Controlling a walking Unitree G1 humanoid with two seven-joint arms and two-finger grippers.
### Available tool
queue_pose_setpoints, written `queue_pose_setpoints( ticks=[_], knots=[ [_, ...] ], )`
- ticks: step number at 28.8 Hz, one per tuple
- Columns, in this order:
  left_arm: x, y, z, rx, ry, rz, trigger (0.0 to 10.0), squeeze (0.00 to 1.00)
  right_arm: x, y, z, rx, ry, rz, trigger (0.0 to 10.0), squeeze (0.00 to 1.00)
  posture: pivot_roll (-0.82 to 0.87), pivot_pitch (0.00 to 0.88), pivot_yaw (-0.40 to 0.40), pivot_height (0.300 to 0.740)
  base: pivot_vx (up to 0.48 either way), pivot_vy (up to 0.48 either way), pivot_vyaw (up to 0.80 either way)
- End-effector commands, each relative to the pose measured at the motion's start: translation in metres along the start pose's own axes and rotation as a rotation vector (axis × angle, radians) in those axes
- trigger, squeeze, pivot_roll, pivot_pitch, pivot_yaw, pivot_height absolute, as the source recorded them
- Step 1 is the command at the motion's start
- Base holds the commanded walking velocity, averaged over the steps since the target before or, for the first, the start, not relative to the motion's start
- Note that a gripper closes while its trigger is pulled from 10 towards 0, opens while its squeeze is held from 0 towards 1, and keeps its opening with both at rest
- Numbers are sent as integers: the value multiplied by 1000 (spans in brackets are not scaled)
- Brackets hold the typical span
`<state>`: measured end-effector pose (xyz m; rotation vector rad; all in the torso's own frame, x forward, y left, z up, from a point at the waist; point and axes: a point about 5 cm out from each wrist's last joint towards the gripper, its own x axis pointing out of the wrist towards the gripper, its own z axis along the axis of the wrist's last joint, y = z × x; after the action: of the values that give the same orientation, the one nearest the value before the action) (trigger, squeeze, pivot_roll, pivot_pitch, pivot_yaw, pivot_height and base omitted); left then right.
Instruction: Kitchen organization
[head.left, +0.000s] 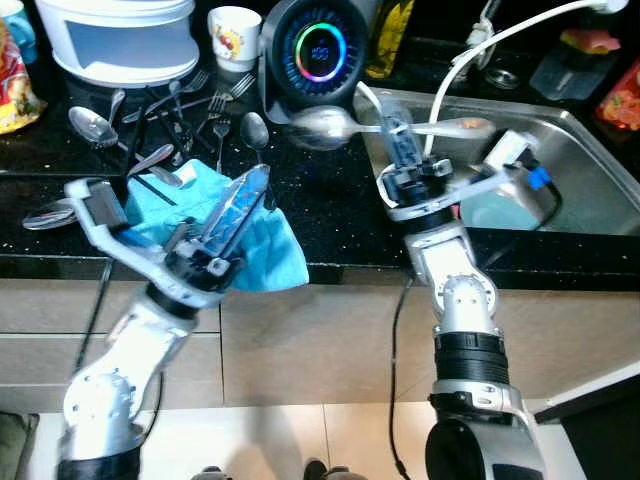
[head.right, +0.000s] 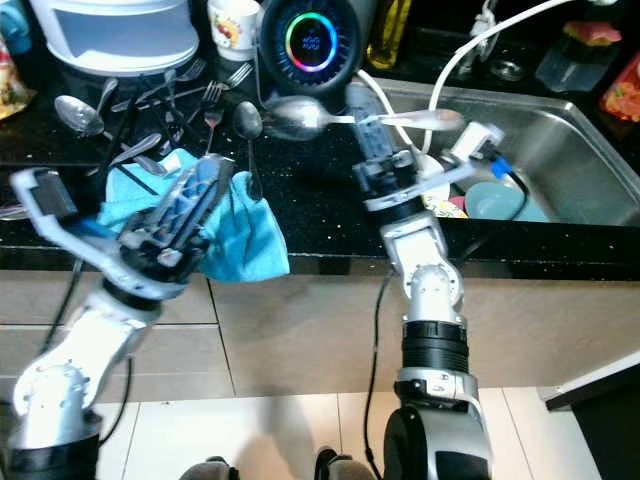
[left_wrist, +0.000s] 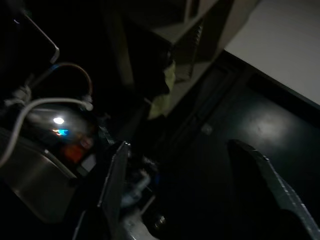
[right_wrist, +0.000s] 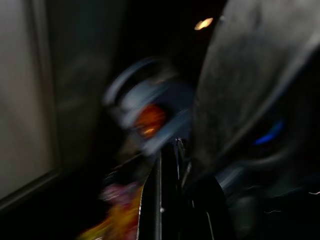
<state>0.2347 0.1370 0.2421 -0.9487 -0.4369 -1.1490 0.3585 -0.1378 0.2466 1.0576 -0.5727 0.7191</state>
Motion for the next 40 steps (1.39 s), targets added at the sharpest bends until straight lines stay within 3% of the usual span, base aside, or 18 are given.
queue_pose_setpoints(
  ticks=[1,6,7,11,12,13,14,15,19,20,21,22,23,24,30,31,38,40],
  knots=[
    [-2,-3,-5,21,58,10,10000,1000,5,-12,24,-147,-56,-121,0,0,211,118,-120,740,0,0,0],
    [-2,-3,-6,72,86,46,10000,1000,6,-26,38,-373,12,-271,0,0,209,119,-118,740,0,0,0],
    [0,-2,-9,131,141,76,10000,1000,1,-40,51,-563,63,-433,0,0,209,119,-119,740,0,0,0],
    [2,-1,-18,231,266,107,10000,1000,-4,-52,60,-793,156,-569,157,0,206,119,-123,740,0,0,0],
    [2,-1,-22,264,311,114,10000,1000,-3,-53,59,-869,198,-579,10000,0,208,119,-122,740,0,0,0],
    [2,-1,-24,284,338,118,10000,1000,-3,-54,58,-917,223,-580,10000,192,209,119,-122,740,0,0,0],
    [2,-1,-24,284,338,118,10000,1000,-3,-54,58,-917,223,-580,10000,192,209,119,-122,740,0,0,0],
    [3,-1,-28,305,368,120,10000,1000,0,-53,54,-1007,264,-556,10000,1000,208,118,-122,740,0,0,0],
    [3,-1,-35,341,424,119,10000,1000,8,-46,42,-1116,306,-473,10000,1000,213,116,-120,740,0,0,0],
    [3,0,-36,349,430,123,10000,820,11,-44,40,-1146,308,-454,10000,1000,213,116,-119,740,0,0,0],
    [3,1,-39,364,440,129,10000,106,12,-43,37,-1209,328,-434,10000,1000,213,114,-117,740,0,0,0],
    [3,1,-39,364,440,129,10000,106,12,-43,37,-1209,328,-434,10000,1000,213,114,-117,740,0,0,0],
    [3,2,-40,368,443,131,10000,0,12,-43,37,-1236,343,-430,10000,522,212,114,-117,740,0,0,0],
    [3,4,-42,382,447,138,10000,0,9,-44,38,-1230,349,-418,10000,0,212,114,-116,740,0,0,0],
    [3,6,-44,378,439,142,10000,0,0,-32,42,-835,208,-269,10000,0,207,113,-112,740,0,0,0],
    [2,6,-44,373,435,138,10000,0,-10,-22,43,-672,197,-153,10000,0,196,113,-106,740,0,0,0],
    [-1,2,-42,318,413,88,10000,0,-40,1,35,-476,272,73,10000,0,180,112,-95,740,0,0,0],
    [-4,-3,-41,276,410,37,10000,0,-63,28,23,-258,320,303,10000,0,178,111,-89,740,0,0,0]
  ],
)
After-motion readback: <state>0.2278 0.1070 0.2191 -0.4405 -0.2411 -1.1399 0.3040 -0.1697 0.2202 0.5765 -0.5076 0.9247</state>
